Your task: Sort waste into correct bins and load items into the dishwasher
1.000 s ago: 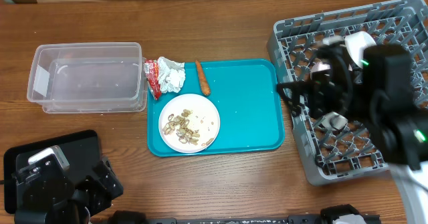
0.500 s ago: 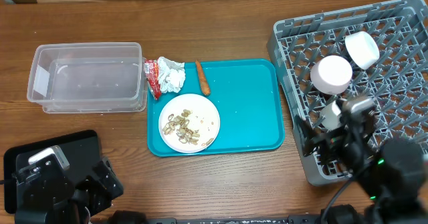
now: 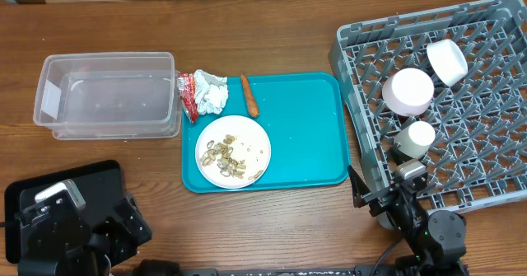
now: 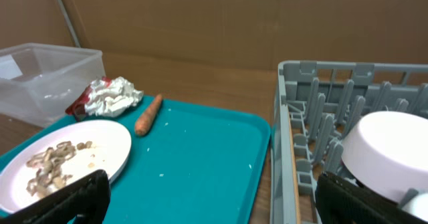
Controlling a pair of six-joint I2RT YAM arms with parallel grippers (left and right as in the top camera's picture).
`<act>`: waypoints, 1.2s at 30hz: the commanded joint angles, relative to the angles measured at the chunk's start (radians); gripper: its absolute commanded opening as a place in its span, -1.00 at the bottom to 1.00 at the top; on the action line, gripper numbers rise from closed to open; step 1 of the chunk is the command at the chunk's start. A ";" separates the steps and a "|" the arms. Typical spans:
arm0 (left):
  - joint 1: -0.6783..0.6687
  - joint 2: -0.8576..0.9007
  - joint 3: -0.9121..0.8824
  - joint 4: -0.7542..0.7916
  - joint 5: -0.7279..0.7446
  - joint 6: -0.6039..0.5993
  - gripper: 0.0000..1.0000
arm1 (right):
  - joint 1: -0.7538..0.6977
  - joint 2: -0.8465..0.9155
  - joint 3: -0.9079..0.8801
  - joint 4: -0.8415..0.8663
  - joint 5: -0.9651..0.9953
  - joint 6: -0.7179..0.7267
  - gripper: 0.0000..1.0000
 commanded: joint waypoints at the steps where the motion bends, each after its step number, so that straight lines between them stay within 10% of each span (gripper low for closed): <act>1: -0.009 -0.006 0.001 0.002 0.000 -0.017 0.99 | -0.004 -0.022 -0.053 0.089 -0.007 0.003 1.00; 36: -0.009 -0.006 0.001 0.002 0.000 -0.017 1.00 | -0.004 -0.022 -0.063 0.102 -0.007 0.003 1.00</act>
